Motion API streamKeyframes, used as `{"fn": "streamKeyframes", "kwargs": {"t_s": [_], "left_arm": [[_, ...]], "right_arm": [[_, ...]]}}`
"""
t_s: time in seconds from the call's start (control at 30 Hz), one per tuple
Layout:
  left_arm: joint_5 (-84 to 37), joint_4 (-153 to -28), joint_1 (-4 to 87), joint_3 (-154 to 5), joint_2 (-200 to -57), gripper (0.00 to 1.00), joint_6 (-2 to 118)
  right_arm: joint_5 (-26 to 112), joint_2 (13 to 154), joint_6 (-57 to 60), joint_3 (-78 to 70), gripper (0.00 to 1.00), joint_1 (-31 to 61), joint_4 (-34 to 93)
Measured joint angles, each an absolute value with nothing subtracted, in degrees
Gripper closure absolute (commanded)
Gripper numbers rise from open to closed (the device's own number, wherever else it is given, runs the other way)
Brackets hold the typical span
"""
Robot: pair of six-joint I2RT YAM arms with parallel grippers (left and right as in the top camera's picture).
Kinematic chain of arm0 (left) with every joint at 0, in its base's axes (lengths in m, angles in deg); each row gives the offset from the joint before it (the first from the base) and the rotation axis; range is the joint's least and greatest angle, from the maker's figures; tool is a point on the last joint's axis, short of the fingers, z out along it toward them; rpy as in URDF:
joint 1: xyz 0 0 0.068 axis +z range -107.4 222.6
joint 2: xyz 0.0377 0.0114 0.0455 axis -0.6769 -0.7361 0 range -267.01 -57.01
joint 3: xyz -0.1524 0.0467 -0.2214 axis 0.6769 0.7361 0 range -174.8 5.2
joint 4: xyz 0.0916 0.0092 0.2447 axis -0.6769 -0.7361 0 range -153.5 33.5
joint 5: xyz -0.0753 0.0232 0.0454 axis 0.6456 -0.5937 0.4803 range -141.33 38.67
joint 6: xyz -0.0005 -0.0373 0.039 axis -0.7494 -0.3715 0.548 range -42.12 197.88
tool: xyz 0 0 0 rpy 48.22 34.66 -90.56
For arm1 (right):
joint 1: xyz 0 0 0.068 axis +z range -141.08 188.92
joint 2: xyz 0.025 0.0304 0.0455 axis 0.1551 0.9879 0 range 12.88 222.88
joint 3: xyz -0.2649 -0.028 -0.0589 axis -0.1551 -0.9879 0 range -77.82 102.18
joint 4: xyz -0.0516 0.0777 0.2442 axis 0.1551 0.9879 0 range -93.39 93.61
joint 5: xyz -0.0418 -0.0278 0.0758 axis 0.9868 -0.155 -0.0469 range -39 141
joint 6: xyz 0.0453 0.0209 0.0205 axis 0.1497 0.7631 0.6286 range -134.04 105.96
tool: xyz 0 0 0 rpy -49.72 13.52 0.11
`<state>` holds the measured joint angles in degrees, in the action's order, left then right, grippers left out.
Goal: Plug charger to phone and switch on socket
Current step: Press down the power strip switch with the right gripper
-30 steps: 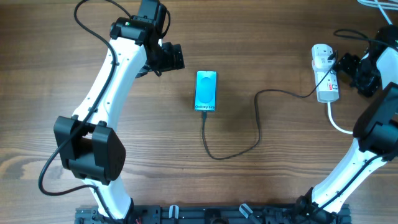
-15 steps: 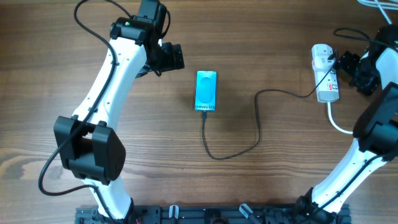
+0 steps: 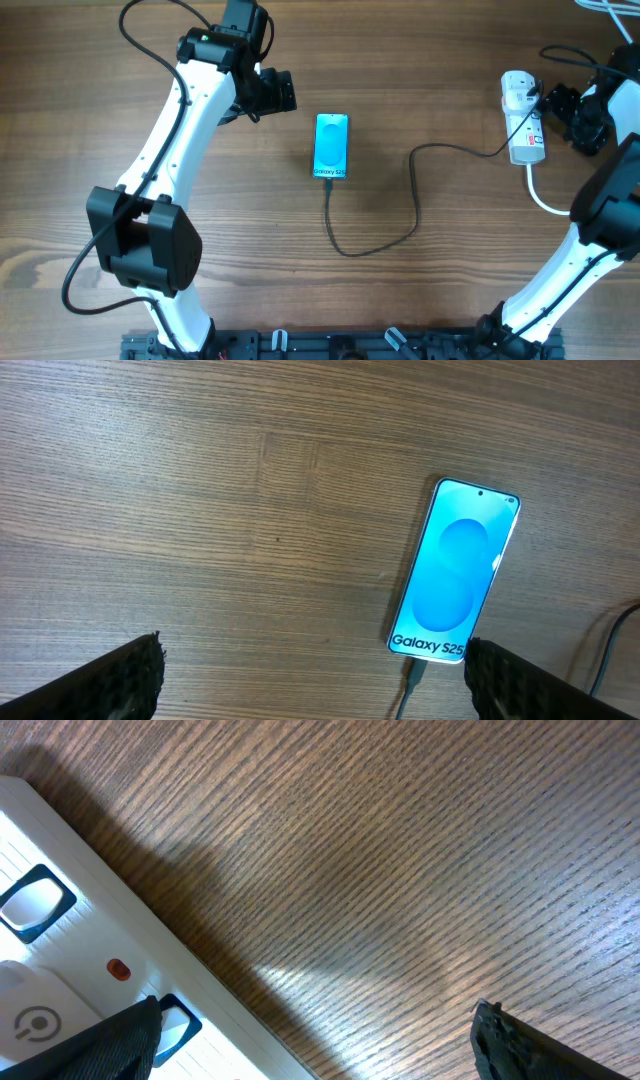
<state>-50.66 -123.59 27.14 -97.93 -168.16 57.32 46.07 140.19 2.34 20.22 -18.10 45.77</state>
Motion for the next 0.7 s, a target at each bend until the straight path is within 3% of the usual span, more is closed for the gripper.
{"fn": "streamKeyframes", "kwargs": {"t_s": [0.7], "left_arm": [[-50.6, -123.6, 27.1, -97.9, -168.2, 0.0, 57.3]], "right_arm": [[41.5, 140.2, 1.5, 20.2, 0.0, -18.2, 51.8]]}}
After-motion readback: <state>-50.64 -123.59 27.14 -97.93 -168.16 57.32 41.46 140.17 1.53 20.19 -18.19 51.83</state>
